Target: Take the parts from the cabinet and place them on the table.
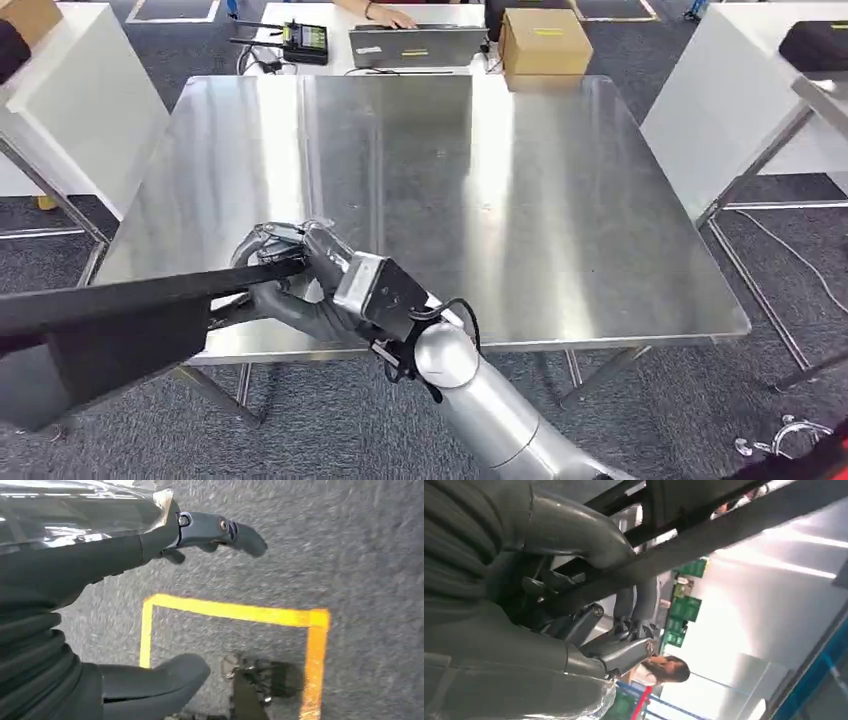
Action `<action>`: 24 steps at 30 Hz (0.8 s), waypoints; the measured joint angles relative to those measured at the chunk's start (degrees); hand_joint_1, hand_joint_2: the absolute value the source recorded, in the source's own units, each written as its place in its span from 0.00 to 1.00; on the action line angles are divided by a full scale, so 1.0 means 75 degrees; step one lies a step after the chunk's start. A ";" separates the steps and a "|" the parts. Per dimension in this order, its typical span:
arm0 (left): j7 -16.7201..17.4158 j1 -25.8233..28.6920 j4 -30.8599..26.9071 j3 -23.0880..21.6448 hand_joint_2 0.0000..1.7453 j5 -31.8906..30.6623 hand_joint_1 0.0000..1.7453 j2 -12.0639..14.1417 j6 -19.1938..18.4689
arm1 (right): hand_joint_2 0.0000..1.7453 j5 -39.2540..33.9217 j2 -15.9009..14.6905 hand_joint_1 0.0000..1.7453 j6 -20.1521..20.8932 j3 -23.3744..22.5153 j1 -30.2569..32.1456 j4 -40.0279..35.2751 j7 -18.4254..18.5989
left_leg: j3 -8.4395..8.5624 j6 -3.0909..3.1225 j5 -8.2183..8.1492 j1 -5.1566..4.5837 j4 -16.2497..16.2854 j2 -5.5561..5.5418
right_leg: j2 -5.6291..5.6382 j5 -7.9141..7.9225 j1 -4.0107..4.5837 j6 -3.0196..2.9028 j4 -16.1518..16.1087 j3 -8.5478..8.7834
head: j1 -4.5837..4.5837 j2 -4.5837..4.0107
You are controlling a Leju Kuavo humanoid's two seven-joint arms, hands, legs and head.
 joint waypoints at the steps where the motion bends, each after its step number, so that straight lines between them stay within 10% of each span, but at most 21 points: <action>1: 0.0003 0.0009 0.0000 0.0003 1.00 0.0000 0.00 -0.0003 0.0000 | 1.00 0.0023 -0.0003 1.00 -0.0012 0.0003 0.0005 0.0029 0.0003 | 0.0147 0.0033 -0.0129 -0.0026 -0.0032 -0.0034 | 0.0000 -0.0414 0.0026 -0.0143 0.0273 -0.0434 | 0.0005 0.0000; 3: 0.0006 0.0013 0.0000 0.0009 1.00 0.0012 0.00 -0.0015 0.0006 | 1.00 0.0085 0.0000 1.00 -0.0029 0.0003 0.0003 0.0088 0.0003 | 0.0467 0.0063 -0.0362 -0.0077 -0.0074 -0.0106 | 0.0001 -0.1169 0.0060 -0.0342 0.0167 -0.0961 | 0.0003 0.0000; 4: 0.0006 0.0013 0.0000 0.0020 1.00 0.0012 0.00 -0.0017 0.0012 | 1.00 0.0129 0.0000 1.00 -0.0041 0.0009 0.0002 0.0114 0.0003 | 0.0623 0.0073 -0.0485 -0.0099 -0.0080 -0.0135 | 0.0001 -0.1245 0.0075 -0.0320 -0.0104 -0.1090 | 0.0003 0.0000; 5: 0.0006 0.0015 0.0000 0.0044 1.00 0.0017 0.00 -0.0017 0.0020 | 1.00 0.0167 0.0000 1.00 -0.0056 0.0012 0.0000 0.0149 0.0000 | 0.0788 0.0076 -0.0611 -0.0129 -0.0087 -0.0157 | -0.0001 -0.1053 0.0108 -0.0264 -0.0514 -0.1144 | 0.0006 0.0000; 8: 0.0009 0.0034 0.0009 0.0111 1.00 0.0035 0.00 -0.0058 0.0038 | 1.00 0.0359 0.0000 1.00 -0.0181 0.0014 -0.0015 0.0239 -0.0003 | 0.1153 0.0024 -0.0907 -0.0180 -0.0086 -0.0196 | -0.0041 0.0884 0.0284 -0.0192 -0.1707 -0.1126 | -0.0088 0.0000; 10: 0.0044 0.0004 -0.0003 0.0128 1.00 0.0023 0.00 -0.0079 0.0105 | 1.00 0.0584 0.0129 1.00 -0.0336 0.0020 -0.0118 0.0266 0.0026 | 0.1308 -0.0071 -0.0950 -0.0150 -0.0075 -0.0204 | -0.0018 0.1077 0.0370 -0.0411 -0.1791 -0.0950 | 0.0006 0.0000; 14: 0.0148 -0.0074 -0.0003 0.0134 1.00 -0.0075 0.00 -0.0108 0.0119 | 1.00 0.1270 0.0352 1.00 -0.0807 0.0046 -0.0374 0.0338 0.0096 | 0.0824 -0.0179 -0.0926 -0.0161 0.0866 -0.0140 | -0.0013 0.1227 0.0146 -0.0594 -0.1970 -0.0610 | 0.0000 0.0000; 17: 0.0169 -0.0056 -0.0003 0.0166 1.00 -0.0155 0.00 -0.0082 0.0123 | 1.00 0.1890 0.0499 1.00 -0.1105 0.0082 -0.0495 0.0572 0.0230 | -0.0072 -0.0350 -0.1669 -0.0064 0.1898 -0.0117 | 0.0038 0.1126 0.0128 -0.0655 -0.1967 -0.0593 | 0.0000 0.0000; 19: 0.0169 -0.0056 -0.0003 0.0189 1.00 -0.0225 0.00 -0.0064 0.0128 | 1.00 0.2476 0.0583 1.00 -0.1452 0.0178 -0.0665 0.0814 0.0446 | -0.0280 -0.0430 -0.1439 0.0014 0.1692 -0.0104 | 0.0085 0.1052 0.0092 -0.0589 -0.1960 -0.0535 | 0.0000 0.0000; 22: 0.0169 -0.0056 -0.0003 0.0189 1.00 -0.0370 0.00 -0.0044 0.0117 | 1.00 0.3525 0.0749 1.00 -0.2073 0.0332 -0.1040 0.1339 0.0884 | 0.0211 -0.0582 -0.0133 0.0125 0.0067 -0.0087 | 0.0097 0.0874 0.0045 -0.0429 -0.1944 -0.0370 | 0.0003 0.0000; 23: 0.0169 -0.0063 0.0009 0.0189 1.00 -0.0454 0.00 -0.0076 0.0091 | 1.00 0.3965 0.0795 1.00 -0.2403 0.0425 -0.1239 0.1614 0.1083 | 0.0139 -0.0570 -0.0392 0.0042 0.0024 -0.0090 | 0.0096 0.0873 0.0068 -0.0406 -0.1930 -0.0346 | -0.0020 0.0000; 24: 0.0175 -0.0080 0.0000 0.0189 1.00 -0.0516 0.00 -0.0073 0.0085 | 1.00 0.4295 0.0857 1.00 -0.2601 0.0487 -0.1466 0.1837 0.1236 | 0.0189 -0.0382 -0.0382 0.0012 0.0004 -0.0052 | 0.0105 0.0850 0.0114 -0.0352 -0.1914 -0.0427 | -0.0032 0.0003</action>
